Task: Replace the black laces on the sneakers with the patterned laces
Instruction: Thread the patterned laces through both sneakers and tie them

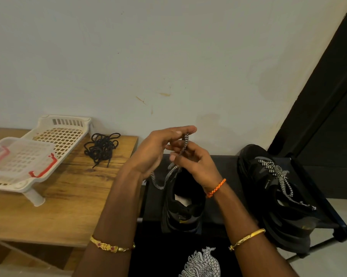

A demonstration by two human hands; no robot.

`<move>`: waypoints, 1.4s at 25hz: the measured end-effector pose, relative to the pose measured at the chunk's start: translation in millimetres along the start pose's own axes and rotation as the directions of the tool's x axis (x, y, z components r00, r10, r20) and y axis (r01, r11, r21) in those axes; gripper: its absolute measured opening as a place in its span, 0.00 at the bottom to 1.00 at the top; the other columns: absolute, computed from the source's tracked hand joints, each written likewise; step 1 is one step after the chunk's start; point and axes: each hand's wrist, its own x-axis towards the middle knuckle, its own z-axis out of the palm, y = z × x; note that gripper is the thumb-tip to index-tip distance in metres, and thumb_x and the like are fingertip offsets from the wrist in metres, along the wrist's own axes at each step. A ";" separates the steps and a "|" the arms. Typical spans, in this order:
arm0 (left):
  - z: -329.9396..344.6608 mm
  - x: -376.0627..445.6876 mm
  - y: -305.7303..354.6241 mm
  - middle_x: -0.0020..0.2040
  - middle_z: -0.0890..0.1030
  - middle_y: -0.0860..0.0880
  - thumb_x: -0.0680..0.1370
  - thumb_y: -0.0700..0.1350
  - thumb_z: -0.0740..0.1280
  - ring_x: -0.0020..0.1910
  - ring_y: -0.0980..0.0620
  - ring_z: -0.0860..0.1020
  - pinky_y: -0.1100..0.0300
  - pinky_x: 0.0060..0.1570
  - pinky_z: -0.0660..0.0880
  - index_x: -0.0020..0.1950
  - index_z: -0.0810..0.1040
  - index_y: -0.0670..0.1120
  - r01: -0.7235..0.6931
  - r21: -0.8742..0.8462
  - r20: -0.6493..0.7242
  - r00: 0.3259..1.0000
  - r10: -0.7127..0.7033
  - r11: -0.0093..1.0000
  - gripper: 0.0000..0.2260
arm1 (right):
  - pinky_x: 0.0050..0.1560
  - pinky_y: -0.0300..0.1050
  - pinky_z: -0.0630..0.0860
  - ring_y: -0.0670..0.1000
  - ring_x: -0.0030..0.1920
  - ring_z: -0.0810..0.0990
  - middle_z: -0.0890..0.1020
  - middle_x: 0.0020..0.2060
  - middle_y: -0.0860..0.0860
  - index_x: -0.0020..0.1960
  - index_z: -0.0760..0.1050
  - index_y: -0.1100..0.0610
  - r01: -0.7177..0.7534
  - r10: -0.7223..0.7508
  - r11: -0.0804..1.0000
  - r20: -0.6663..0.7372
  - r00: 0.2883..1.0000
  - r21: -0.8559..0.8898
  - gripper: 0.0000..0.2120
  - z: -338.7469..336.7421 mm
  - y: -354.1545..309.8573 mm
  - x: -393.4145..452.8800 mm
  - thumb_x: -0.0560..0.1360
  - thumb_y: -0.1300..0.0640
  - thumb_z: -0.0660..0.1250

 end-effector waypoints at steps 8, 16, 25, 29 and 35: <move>-23.3 11.9 -48.0 0.50 0.84 0.50 0.75 0.39 0.71 0.54 0.55 0.81 0.52 0.62 0.74 0.54 0.83 0.45 0.045 0.156 -0.601 0.797 0.059 0.987 0.09 | 0.32 0.27 0.72 0.37 0.27 0.77 0.81 0.25 0.43 0.47 0.80 0.66 -0.033 0.022 0.999 -0.274 0.962 -0.034 0.04 -44.6 -7.2 -0.7 0.73 0.68 0.68; -24.7 11.5 -58.3 0.45 0.83 0.50 0.75 0.44 0.71 0.46 0.54 0.78 0.54 0.56 0.74 0.51 0.84 0.46 0.278 0.206 -0.786 0.619 -0.011 0.938 0.06 | 0.33 0.32 0.78 0.41 0.28 0.79 0.82 0.28 0.47 0.51 0.79 0.64 -0.199 0.182 0.980 -0.337 0.924 -0.016 0.09 -71.0 7.4 -1.2 0.75 0.72 0.63; -4.3 19.1 -62.1 0.61 0.76 0.53 0.72 0.59 0.66 0.65 0.50 0.71 0.42 0.66 0.64 0.59 0.79 0.60 0.152 0.592 -0.446 0.880 0.164 0.792 0.17 | 0.29 0.31 0.74 0.45 0.34 0.77 0.81 0.34 0.52 0.41 0.77 0.56 -0.283 0.230 0.956 -0.388 0.893 -0.084 0.09 -60.8 0.2 -3.8 0.67 0.64 0.75; 23.3 18.7 -67.4 0.49 0.83 0.59 0.75 0.55 0.66 0.56 0.57 0.77 0.45 0.63 0.66 0.52 0.82 0.59 0.044 0.662 -0.193 0.975 0.113 0.748 0.09 | 0.28 0.31 0.73 0.45 0.30 0.76 0.81 0.30 0.51 0.41 0.76 0.56 -0.278 0.228 0.954 -0.331 0.916 -0.110 0.08 -48.9 2.0 0.7 0.68 0.65 0.74; 20.3 27.5 -52.4 0.54 0.83 0.47 0.75 0.60 0.56 0.58 0.49 0.77 0.53 0.61 0.68 0.51 0.84 0.52 0.258 0.376 -0.062 0.965 -0.254 0.890 0.20 | 0.29 0.31 0.73 0.44 0.29 0.78 0.81 0.27 0.48 0.42 0.76 0.58 -0.231 0.186 0.966 -0.313 0.931 -0.116 0.08 -49.7 2.2 1.5 0.69 0.66 0.73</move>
